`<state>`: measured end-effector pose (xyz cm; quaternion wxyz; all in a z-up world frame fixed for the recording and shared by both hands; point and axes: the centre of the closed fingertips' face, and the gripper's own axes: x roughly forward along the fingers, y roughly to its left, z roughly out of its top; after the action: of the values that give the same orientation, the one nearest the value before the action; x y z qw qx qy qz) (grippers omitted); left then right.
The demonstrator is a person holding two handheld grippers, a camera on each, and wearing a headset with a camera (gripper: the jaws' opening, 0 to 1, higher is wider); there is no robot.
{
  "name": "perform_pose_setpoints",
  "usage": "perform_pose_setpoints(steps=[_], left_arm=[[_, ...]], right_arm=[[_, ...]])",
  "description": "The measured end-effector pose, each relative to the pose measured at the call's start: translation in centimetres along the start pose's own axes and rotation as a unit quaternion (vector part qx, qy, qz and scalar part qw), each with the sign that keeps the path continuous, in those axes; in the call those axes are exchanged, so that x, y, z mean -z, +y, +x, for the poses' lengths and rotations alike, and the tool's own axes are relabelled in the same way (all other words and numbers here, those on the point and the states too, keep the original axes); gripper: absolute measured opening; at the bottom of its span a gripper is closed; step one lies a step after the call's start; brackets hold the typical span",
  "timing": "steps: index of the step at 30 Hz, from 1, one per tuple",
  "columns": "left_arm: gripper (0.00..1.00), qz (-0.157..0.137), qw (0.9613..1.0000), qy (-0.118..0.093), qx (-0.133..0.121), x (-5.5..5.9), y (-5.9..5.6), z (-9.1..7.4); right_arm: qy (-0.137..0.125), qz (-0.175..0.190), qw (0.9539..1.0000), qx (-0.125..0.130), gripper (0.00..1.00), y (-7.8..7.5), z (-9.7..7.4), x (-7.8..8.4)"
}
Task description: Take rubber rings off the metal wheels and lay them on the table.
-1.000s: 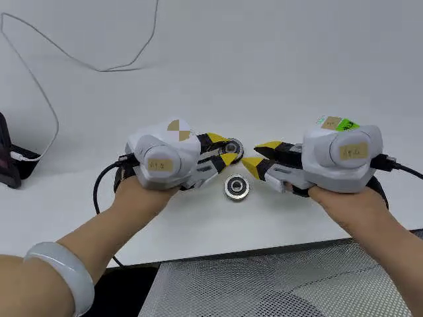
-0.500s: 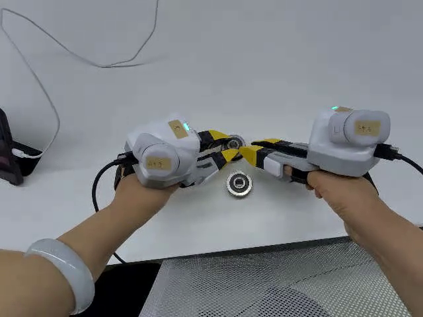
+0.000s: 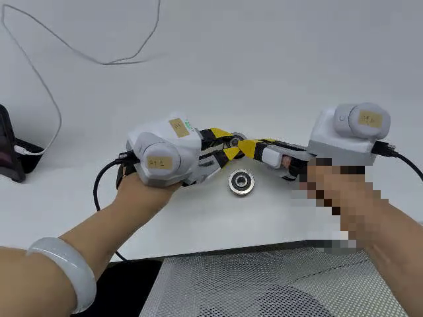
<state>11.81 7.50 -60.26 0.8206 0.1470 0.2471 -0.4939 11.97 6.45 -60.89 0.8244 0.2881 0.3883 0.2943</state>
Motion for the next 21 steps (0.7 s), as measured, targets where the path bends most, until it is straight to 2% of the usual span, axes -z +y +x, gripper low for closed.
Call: perform_pose_setpoints(steps=[9,15,17,21], left_arm=[[0.14,-0.002,1.0,-0.002,0.0,0.01,0.0,0.06],[0.14,-0.003,1.0,-0.002,-0.001,0.02,0.0,0.07],[0.14,-0.004,1.0,-0.003,-0.001,0.02,-0.02,0.07],[0.14,-0.004,1.0,-0.002,-0.001,0.06,0.0,0.05]], right_arm=[[-0.003,0.044,0.999,-0.011,0.16,-0.16,-0.05,0.0],[-0.002,0.041,0.9991,-0.015,0.11,0.18,-0.43,-0.2],[0.003,0.034,0.9993,-0.016,0.11,0.23,-0.29,0.08],[-0.006,0.022,0.9997,-0.01,0.16,0.3,-0.63,-0.21]])
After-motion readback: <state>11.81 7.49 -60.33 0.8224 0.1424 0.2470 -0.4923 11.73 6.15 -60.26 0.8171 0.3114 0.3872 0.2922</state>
